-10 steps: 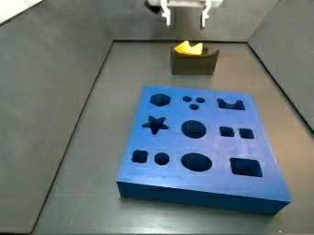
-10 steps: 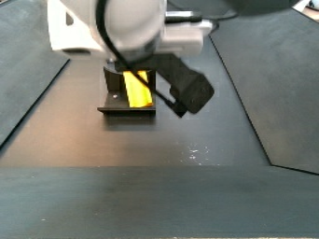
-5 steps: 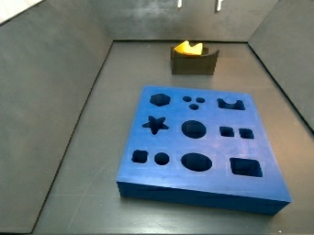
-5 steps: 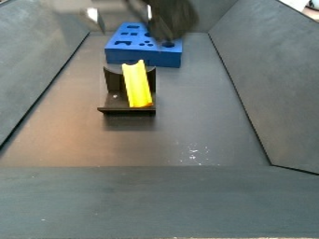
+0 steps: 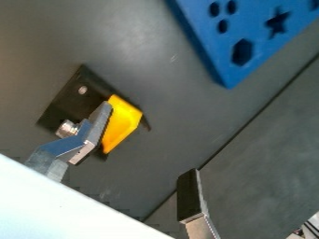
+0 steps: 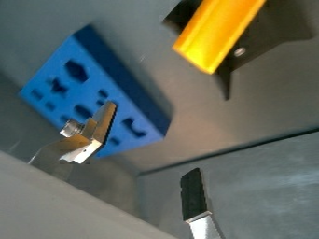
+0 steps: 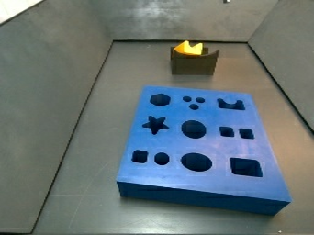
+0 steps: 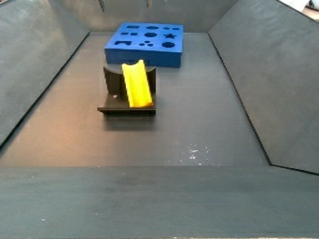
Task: Pick up the arch object. Move up. Place the arch object on the fixture. Regrasp the arch object. Move to above the board. Insert the arch object.
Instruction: Regrasp the arch object.
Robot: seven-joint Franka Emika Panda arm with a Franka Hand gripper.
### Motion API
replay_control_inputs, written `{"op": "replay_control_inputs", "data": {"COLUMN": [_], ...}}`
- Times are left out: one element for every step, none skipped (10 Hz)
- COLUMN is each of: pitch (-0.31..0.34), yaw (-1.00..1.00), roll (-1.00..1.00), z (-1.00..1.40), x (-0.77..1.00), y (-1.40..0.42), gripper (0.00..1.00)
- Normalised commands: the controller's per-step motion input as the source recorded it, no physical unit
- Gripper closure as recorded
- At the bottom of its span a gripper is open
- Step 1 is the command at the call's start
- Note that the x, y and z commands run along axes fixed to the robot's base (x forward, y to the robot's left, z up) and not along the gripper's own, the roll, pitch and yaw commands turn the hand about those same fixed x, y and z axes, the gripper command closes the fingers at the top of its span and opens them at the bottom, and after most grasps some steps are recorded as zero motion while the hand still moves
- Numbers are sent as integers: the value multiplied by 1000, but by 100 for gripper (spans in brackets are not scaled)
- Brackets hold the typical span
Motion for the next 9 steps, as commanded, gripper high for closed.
{"op": "replay_control_inputs", "data": {"pitch": [24,13,10,0,-3,-10,-11,-9,-6], "yaw": [2,3,3,5,6,8,9,11,12], "roll": [1000,1000,1000,1000,1000,1000,1000,1000,1000], "z": [31,0,-4,8,8,6,5,6,11], "x": [-42,-36,-36,-33,-31,-24,-25,-23,-18], "y": [-12,-30,-31,-19,-18,-20,-14,-18,-16], "gripper": [0,0,0,0,0,0,0,0,0]}}
